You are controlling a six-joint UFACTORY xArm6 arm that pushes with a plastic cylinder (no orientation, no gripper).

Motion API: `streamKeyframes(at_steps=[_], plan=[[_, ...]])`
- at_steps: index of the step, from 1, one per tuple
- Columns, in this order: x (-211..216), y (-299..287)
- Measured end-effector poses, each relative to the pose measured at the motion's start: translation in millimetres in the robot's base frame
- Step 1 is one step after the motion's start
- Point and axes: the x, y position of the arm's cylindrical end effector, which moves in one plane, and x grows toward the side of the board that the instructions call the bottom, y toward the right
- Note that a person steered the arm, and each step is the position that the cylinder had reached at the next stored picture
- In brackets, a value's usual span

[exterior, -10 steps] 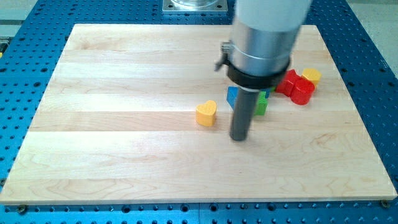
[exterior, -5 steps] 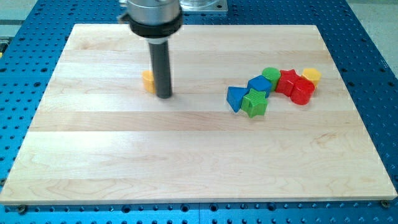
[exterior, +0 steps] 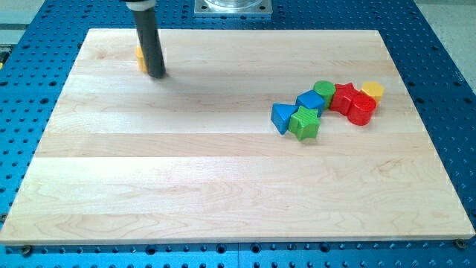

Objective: Separate the yellow heart from the group of blocks

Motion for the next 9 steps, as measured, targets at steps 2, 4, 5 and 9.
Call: streamKeyframes(at_steps=[2,4,5,9], plan=[[-70.8,-30.2],[-60.3,-31.5],[-56.4,-17.3],[-28.4,24.3]])
